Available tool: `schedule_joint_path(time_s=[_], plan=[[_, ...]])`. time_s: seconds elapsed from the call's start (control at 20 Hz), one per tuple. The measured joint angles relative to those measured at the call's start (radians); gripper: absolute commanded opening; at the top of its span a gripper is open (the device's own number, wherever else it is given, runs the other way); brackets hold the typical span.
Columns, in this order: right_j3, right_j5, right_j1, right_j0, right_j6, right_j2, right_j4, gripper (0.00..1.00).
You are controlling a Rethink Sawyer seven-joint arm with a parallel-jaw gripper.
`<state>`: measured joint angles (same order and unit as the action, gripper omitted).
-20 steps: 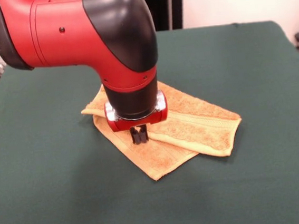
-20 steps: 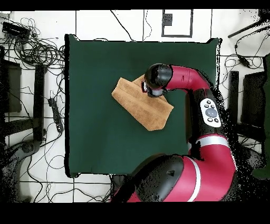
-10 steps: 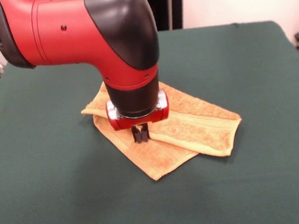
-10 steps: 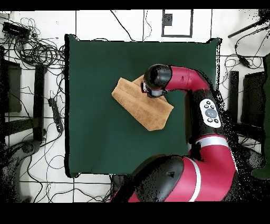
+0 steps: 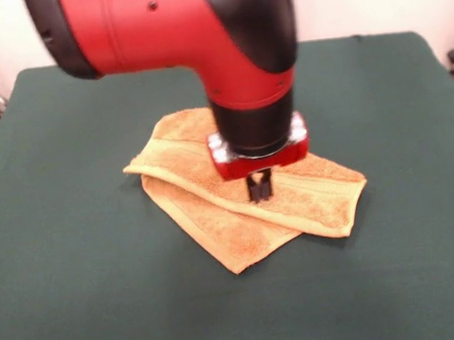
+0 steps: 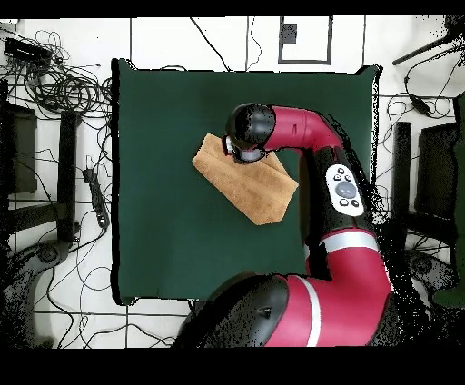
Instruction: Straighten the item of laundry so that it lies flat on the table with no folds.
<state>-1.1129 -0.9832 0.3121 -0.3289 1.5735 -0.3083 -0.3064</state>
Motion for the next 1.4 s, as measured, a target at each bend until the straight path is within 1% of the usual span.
schedule_joint_path(time_s=[0.15,0.6,1.4], plan=[[-0.004,0.000,0.009,0.024,0.000,0.000,0.028,0.00],[-0.005,0.000,0.015,0.062,0.000,0.000,0.092,0.00],[-0.003,0.000,0.011,0.130,0.000,0.003,0.147,0.00]])
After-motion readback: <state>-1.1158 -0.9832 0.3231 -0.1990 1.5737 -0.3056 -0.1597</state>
